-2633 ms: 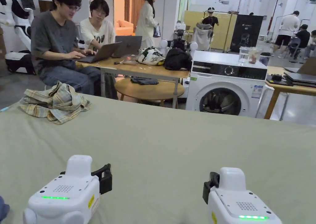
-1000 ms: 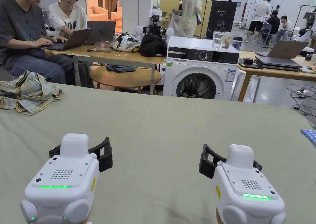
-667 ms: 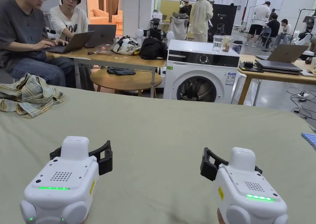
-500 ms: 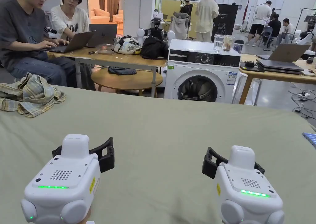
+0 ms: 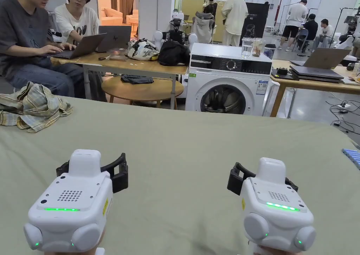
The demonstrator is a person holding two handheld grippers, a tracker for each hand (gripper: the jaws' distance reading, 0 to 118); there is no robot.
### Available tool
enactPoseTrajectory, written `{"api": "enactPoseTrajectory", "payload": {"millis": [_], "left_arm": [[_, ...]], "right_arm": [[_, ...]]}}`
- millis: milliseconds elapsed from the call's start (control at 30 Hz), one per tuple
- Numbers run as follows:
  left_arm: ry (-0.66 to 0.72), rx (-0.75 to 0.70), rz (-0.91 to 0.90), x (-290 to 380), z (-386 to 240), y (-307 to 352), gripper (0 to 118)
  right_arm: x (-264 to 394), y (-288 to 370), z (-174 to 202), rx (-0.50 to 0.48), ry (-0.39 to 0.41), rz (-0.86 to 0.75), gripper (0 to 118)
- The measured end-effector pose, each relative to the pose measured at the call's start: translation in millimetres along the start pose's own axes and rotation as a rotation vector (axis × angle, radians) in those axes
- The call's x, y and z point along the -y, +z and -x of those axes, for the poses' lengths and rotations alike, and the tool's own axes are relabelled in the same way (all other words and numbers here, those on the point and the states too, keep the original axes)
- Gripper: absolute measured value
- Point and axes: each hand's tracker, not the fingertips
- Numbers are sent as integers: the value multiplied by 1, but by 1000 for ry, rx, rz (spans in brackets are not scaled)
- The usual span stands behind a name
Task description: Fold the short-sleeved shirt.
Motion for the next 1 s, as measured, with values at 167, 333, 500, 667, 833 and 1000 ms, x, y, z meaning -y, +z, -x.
{"api": "enactPoseTrajectory", "payload": {"millis": [167, 333, 500, 667, 833, 1000], "left_arm": [[32, -15, -9, -1, 4, 2, 79], [68, 8, -21, -2, 9, 6, 79], [26, -4, -13, -1, 7, 5, 79], [-12, -3, -7, -1, 5, 4, 79], [-24, -4, -5, 0, 4, 4, 79], [-30, -14, 2, 1, 5, 2, 79]], "right_arm": [[0, 3, 0, -40, -4, -5, 84], [-1, 6, 1, -79, -20, 5, 84], [-3, 8, 2, -88, -27, 5, 84], [-1, 5, 2, -96, -30, 21, 84], [-1, 4, 1, -93, -32, 32, 84], [-2, 3, 0, -86, -32, 29, 84]]}}
